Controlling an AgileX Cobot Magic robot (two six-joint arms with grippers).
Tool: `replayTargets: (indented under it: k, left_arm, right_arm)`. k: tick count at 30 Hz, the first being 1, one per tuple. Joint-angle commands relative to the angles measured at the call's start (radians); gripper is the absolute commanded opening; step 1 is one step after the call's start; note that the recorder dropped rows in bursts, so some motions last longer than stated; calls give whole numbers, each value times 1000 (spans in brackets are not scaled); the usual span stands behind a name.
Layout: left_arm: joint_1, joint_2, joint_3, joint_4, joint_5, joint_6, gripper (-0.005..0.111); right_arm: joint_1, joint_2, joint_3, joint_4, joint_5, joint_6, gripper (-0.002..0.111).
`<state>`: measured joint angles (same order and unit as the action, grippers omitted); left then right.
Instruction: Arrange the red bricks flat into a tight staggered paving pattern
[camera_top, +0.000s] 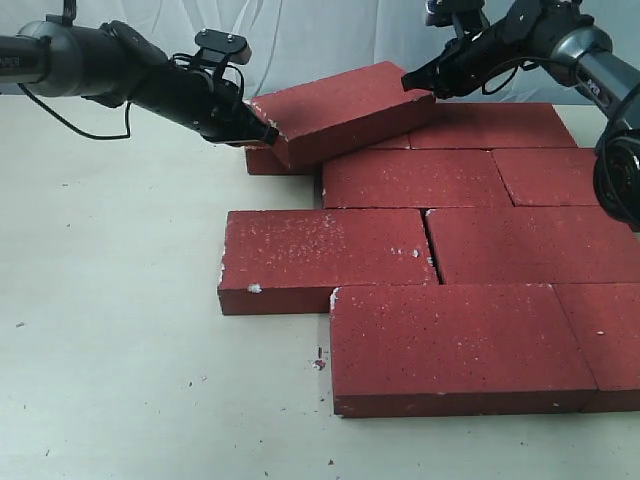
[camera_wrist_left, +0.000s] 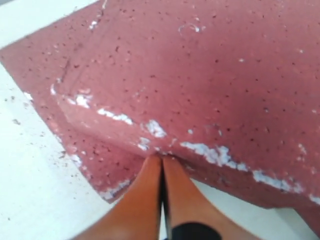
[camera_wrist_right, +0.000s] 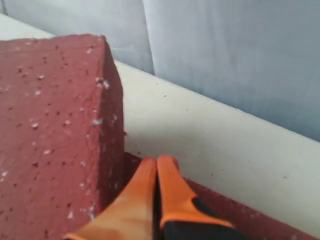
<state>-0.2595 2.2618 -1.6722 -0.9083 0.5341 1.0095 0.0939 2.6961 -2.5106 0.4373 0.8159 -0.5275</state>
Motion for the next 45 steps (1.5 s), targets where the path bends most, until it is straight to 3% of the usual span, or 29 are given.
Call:
replayTargets:
  k: [1, 7, 14, 21, 31, 40, 45]
  left_arm:
    - [-14, 1, -14, -23, -51, -1, 0]
    - [-14, -19, -36, -30, -33, 2, 0]
    - [-3, -111, -32, 93, 73, -3, 0]
    - [33, -201, -32, 152, 174, -44, 0]
    - [175, -356, 118, 274, 249, -120, 0]
    - [363, -436, 286, 278, 258, -117, 0]
    - [409, -436, 381, 327, 188, -122, 0]
  right_arm:
    - [0, -61, -9, 24, 63, -13, -1]
    - [1, -119, -9, 87, 191, -22, -1]
    - [5, -175, -9, 139, 331, -22, -1]
    - [74, -232, -9, 138, 405, -35, -1]
    - [184, -294, -6, 136, 405, 34, -1]
    - [378, -294, -6, 109, 405, 93, -1]
    - [468, -280, -6, 26, 405, 147, -1]
